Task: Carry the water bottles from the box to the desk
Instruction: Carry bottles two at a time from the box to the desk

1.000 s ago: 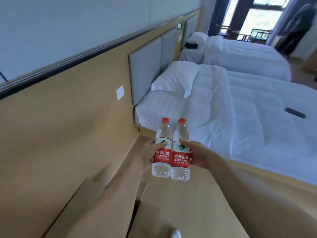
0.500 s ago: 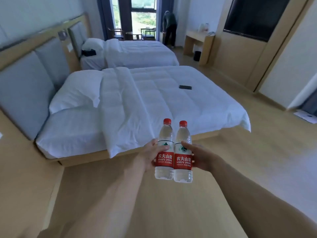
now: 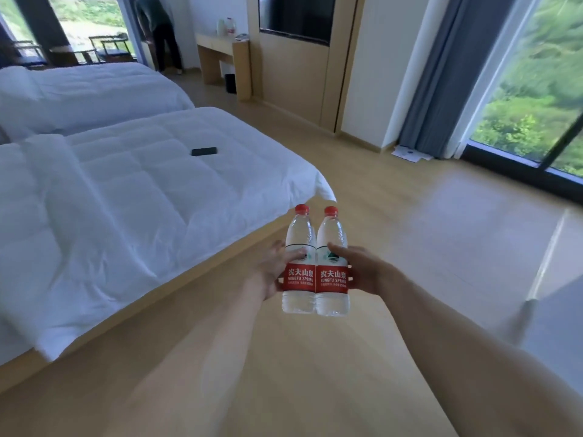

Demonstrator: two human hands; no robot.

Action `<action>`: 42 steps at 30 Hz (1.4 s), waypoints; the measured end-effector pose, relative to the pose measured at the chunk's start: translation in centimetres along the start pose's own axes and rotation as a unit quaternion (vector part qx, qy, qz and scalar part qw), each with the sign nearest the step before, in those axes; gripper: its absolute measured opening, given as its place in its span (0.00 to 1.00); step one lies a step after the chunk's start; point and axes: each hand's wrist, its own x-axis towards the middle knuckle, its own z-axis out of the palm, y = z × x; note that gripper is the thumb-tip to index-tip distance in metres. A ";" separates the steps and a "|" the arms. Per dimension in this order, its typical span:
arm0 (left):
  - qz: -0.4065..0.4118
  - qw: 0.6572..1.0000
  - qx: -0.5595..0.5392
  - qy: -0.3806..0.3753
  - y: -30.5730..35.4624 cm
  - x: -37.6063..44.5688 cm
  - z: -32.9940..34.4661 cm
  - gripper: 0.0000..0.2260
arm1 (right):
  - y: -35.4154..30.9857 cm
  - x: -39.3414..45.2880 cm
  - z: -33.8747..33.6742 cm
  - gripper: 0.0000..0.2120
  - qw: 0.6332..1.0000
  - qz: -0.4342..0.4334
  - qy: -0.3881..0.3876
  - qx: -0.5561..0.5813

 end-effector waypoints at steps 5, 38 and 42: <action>-0.014 0.998 0.043 -0.045 -0.1 4.3 7.2 0.22 | 0.6 -0.2 -7.8 0.20 0.998 0.009 0.050 0.033; -0.034 0.975 0.162 -0.145 17.3 41.5 11.2 0.24 | -17.8 27.0 -19.3 0.20 0.986 -0.010 0.140 0.093; -0.039 0.974 0.173 -0.137 18.4 45.1 12.5 0.25 | -19.5 29.7 -21.4 0.21 0.984 -0.012 0.147 0.100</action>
